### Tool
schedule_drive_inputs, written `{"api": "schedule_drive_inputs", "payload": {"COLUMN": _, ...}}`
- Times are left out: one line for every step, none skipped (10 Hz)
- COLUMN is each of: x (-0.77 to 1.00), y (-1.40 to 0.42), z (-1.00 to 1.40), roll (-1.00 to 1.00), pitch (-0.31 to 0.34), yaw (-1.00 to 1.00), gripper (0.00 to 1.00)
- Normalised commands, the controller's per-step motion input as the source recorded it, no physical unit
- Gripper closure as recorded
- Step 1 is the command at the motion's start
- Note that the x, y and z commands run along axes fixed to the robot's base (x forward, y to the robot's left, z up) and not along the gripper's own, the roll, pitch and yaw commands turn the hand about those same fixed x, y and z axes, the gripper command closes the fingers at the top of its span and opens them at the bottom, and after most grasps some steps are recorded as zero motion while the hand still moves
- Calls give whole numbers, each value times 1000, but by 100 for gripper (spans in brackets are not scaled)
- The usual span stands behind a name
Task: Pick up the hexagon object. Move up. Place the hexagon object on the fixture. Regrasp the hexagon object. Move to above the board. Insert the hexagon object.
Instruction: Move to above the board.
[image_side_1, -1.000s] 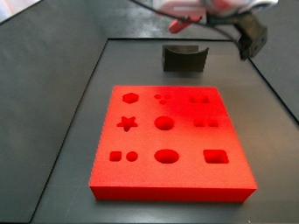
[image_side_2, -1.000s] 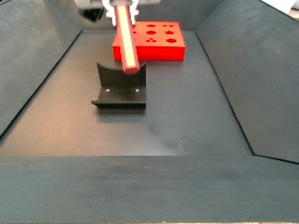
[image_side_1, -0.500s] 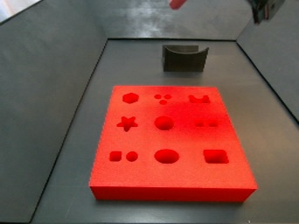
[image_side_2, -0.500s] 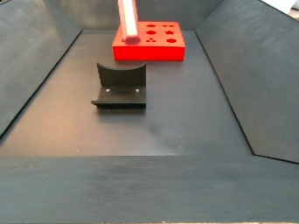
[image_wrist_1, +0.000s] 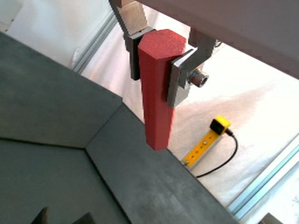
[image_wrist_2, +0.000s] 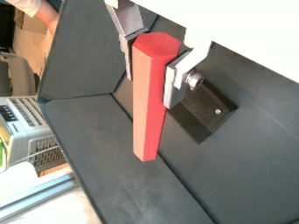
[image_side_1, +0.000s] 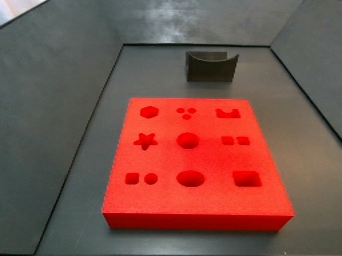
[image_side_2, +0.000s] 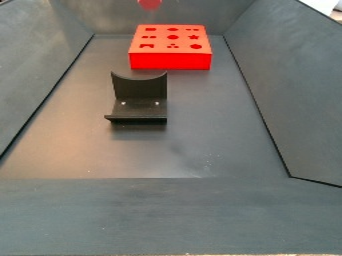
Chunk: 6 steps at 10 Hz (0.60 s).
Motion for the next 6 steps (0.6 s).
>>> {"api": "schedule_drive_inputs", "payload": {"x": -43, "y": -9, "z": 304, "roll": -58, "pitch": 136, "yaw": -41, "gripper": 100}}
{"api": "schedule_drive_inputs", "payload": {"x": -33, "y": -11, "z": 181, "roll": -58, "pitch": 147, "yaw": -19, "gripper": 100}}
{"api": "schedule_drive_inputs", "payload": {"x": -462, "y": -1000, "z": 148, "roll": -1000, "pitch": -34, "yaw": -163, "gripper": 100}}
{"api": "schedule_drive_inputs", "payload": {"x": -464, "y": -1000, "z": 170, "roll": -1000, "pitch": -43, "yaw": -155, "gripper": 100}}
{"api": "schedule_drive_inputs", "payload": {"x": -499, "y": -1000, "z": 178, "roll": -1000, "pitch": -42, "yaw": -157, "gripper": 100}}
{"api": "schedule_drive_inputs", "payload": {"x": -517, "y": -1000, "z": 160, "roll": -1000, "pitch": -39, "yaw": -164, "gripper": 100}}
